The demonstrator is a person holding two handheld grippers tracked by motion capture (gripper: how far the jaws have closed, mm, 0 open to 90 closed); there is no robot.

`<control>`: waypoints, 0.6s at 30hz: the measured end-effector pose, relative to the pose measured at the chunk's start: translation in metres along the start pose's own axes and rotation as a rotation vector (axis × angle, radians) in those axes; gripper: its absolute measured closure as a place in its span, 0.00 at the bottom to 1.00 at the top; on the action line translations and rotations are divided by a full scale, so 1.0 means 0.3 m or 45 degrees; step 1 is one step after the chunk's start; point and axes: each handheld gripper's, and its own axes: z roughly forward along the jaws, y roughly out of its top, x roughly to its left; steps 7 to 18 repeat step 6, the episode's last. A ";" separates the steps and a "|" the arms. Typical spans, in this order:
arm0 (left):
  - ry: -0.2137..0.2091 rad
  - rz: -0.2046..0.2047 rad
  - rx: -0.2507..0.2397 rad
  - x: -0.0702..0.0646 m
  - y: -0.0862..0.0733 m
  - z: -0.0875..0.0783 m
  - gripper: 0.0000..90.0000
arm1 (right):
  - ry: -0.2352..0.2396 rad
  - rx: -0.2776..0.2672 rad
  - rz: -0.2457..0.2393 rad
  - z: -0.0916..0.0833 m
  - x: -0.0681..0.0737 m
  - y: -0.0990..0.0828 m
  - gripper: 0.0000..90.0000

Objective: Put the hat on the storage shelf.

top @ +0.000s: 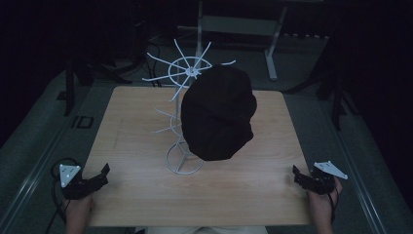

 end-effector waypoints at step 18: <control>-0.001 -0.002 -0.002 0.001 0.000 0.000 0.02 | 0.009 0.009 0.011 0.003 -0.005 0.001 0.16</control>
